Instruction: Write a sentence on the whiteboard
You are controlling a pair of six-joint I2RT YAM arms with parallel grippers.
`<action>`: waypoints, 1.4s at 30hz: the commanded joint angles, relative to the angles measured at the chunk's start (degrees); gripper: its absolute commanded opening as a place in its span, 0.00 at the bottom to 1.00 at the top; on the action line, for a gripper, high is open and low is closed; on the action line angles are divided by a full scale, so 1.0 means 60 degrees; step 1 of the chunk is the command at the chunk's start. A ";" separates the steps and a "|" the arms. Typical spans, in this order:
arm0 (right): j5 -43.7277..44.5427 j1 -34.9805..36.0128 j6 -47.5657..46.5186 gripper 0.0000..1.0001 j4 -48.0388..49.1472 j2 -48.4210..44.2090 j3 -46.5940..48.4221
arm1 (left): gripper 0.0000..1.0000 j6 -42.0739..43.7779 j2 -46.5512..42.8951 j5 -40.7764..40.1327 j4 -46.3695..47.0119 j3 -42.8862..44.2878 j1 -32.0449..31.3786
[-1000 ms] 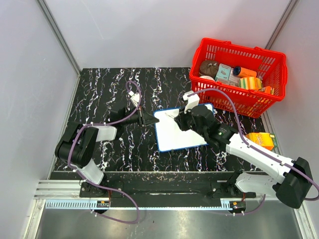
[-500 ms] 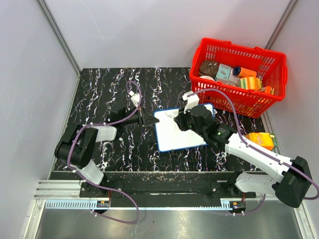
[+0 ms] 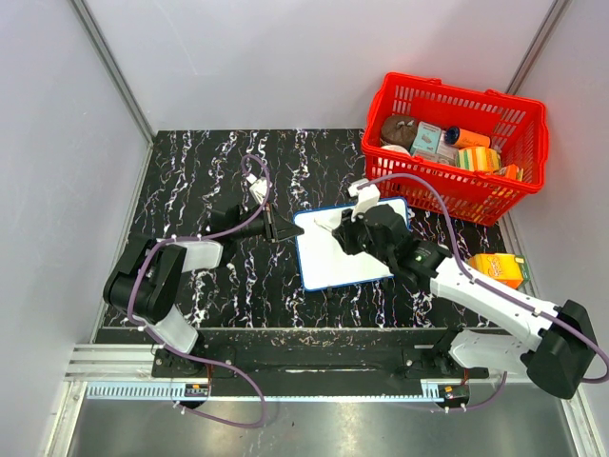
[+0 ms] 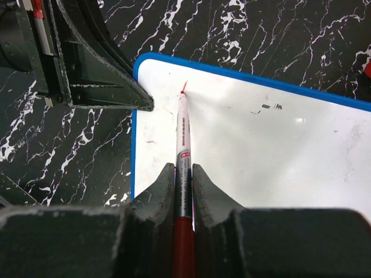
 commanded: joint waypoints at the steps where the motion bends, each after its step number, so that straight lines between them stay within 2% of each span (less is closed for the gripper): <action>1: -0.0092 0.0098 0.0087 0.00 0.0006 -0.0350 -0.0127 | 0.00 0.1035 -0.0256 -0.0445 0.0058 0.0232 -0.0103; 26: -0.0605 0.0245 0.0278 0.00 -0.0390 -0.0804 -0.0391 | 0.00 0.1270 -0.0359 -0.0562 -0.0249 0.0246 -0.0147; 31: -0.0532 0.0245 0.0540 0.00 -0.0157 -0.1272 -0.0273 | 0.00 0.1328 -0.0373 -0.0620 -0.0337 0.0246 -0.0147; 35: 0.0095 0.0245 0.0644 0.00 0.0123 -0.1726 -0.0303 | 0.00 0.1358 -0.0403 -0.0621 -0.0367 0.0246 -0.0161; 42: 0.1006 0.0245 0.0556 0.00 0.0021 -0.1215 0.0019 | 0.00 0.1387 -0.0417 -0.0650 -0.0425 0.0246 -0.0176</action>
